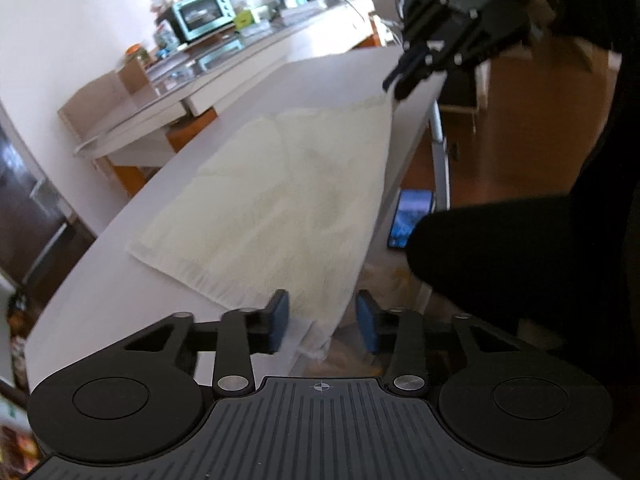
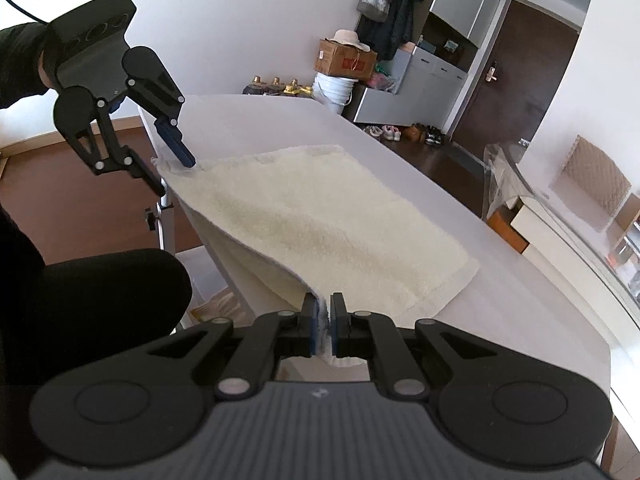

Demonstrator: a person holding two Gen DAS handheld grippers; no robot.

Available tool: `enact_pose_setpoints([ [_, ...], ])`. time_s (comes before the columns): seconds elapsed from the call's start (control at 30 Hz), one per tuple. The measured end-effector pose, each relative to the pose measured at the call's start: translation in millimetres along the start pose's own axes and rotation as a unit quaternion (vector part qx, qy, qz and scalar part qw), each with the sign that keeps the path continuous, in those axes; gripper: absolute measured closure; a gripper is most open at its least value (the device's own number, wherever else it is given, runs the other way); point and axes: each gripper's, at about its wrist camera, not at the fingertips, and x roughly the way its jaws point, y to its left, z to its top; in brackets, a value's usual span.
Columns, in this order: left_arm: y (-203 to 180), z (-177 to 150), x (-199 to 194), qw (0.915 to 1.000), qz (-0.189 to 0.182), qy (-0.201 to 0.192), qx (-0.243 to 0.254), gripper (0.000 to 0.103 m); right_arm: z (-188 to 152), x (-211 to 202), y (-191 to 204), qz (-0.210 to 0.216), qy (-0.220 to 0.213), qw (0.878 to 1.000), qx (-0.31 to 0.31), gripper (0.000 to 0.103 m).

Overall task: Fold towel
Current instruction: 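Grasp the cream towel edge with both grippers and lift it over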

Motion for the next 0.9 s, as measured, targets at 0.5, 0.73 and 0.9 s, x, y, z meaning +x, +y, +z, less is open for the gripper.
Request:
enact_pose_setpoints([
  [0.5, 27, 20, -28, 0.9984, -0.030, -0.014, -0.046, 0.096, 0, -30, -2, 0.018, 0.008, 1.000, -0.023, 0.096],
  [0.73, 79, 45, -2, 0.9956, 0.027, -0.008, -0.090, 0.096, 29, -8, -54, -0.002, -0.023, 1.000, -0.019, 0.096],
  [0.9, 128, 58, 29, 0.9915, 0.039, 0.011, -0.124, 0.096, 48, 34, -108, 0.000, -0.021, 1.000, 0.015, 0.096],
])
